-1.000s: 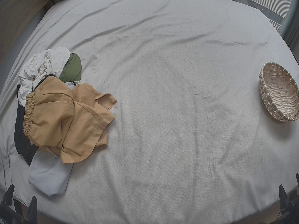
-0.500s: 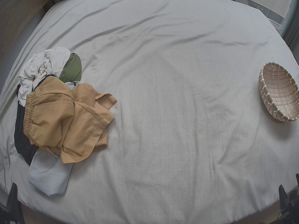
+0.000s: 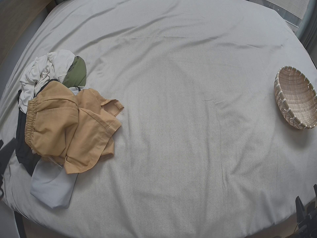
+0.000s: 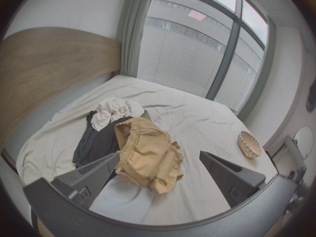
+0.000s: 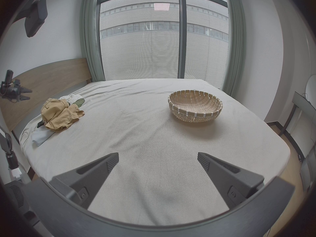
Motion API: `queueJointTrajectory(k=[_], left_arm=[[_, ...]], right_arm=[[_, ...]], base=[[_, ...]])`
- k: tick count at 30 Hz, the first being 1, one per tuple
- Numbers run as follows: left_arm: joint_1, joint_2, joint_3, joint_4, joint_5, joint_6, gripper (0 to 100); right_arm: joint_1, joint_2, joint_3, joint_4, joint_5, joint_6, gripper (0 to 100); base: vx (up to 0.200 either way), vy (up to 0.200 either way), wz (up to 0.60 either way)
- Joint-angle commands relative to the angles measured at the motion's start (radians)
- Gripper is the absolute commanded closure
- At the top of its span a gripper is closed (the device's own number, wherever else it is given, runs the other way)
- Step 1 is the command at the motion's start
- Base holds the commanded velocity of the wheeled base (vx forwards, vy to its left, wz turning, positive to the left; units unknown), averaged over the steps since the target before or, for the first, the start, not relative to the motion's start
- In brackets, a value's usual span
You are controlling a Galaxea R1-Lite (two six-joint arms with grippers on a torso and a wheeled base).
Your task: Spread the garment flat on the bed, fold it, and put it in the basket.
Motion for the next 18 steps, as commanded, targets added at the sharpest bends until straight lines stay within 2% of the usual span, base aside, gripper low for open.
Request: queueJointTrajectory(k=[1, 2, 3, 4, 5, 6, 7, 10, 13, 18], left_arm=[[0.045, 0.224, -0.096, -0.017, -0.025, -0.046, 0], [0.045, 0.224, -0.096, -0.017, -0.025, -0.046, 0], [0.090, 0.250, -0.108, -0.017, -0.077, -0.048, 0], [0.090, 0.250, -0.108, -0.017, -0.077, -0.048, 0], [0.159, 0.279, -0.122, -0.019, -0.138, -0.046, 0], [0.196, 0.293, -0.125, -0.019, -0.167, -0.042, 0], [0.207, 0.296, -0.126, -0.021, -0.177, -0.042, 0], [0.306, 0.345, -0.149, -0.031, -0.276, -0.040, 0], [0.351, 0.376, -0.154, -0.051, -0.332, -0.040, 0], [0.363, 0.431, -0.153, -0.091, -0.428, -0.043, 0]], right_arm=[[-0.001, -0.016, 0.018, 0.000, 0.001, -0.001, 0], [-0.001, -0.016, 0.018, 0.000, 0.001, -0.001, 0], [-0.001, -0.016, 0.018, 0.000, 0.001, -0.001, 0], [-0.001, -0.016, 0.018, 0.000, 0.001, -0.001, 0], [-0.001, -0.016, 0.018, 0.000, 0.001, -0.001, 0], [-0.001, -0.016, 0.018, 0.000, 0.001, -0.001, 0], [0.001, -0.016, 0.018, 0.000, 0.001, -0.001, 0], [-0.001, -0.016, 0.018, 0.000, 0.001, -0.001, 0], [-0.001, -0.016, 0.018, 0.000, 0.001, -0.001, 0], [-0.001, -0.016, 0.018, 0.000, 0.001, 0.001, 0]], base=[[0.000, 0.000, 0.00], [0.000, 0.000, 0.00], [0.000, 0.000, 0.00], [0.000, 0.000, 0.00], [0.000, 0.000, 0.00], [0.000, 0.000, 0.00], [0.000, 0.000, 0.00], [0.000, 0.000, 0.00], [0.000, 0.000, 0.00], [0.000, 0.000, 0.00]])
